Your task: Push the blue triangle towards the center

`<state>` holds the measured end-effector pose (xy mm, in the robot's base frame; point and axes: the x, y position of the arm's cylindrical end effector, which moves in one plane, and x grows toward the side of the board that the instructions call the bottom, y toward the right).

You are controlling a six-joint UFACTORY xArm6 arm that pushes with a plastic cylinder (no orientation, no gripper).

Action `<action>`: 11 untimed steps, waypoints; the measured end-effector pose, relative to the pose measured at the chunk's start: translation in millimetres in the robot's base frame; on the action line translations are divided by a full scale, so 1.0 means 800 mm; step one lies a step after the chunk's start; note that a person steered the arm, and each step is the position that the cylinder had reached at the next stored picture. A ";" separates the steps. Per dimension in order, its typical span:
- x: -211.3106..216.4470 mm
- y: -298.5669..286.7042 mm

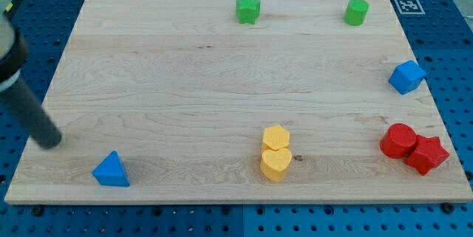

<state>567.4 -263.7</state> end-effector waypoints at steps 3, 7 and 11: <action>0.002 0.168; -0.042 0.228; -0.123 0.223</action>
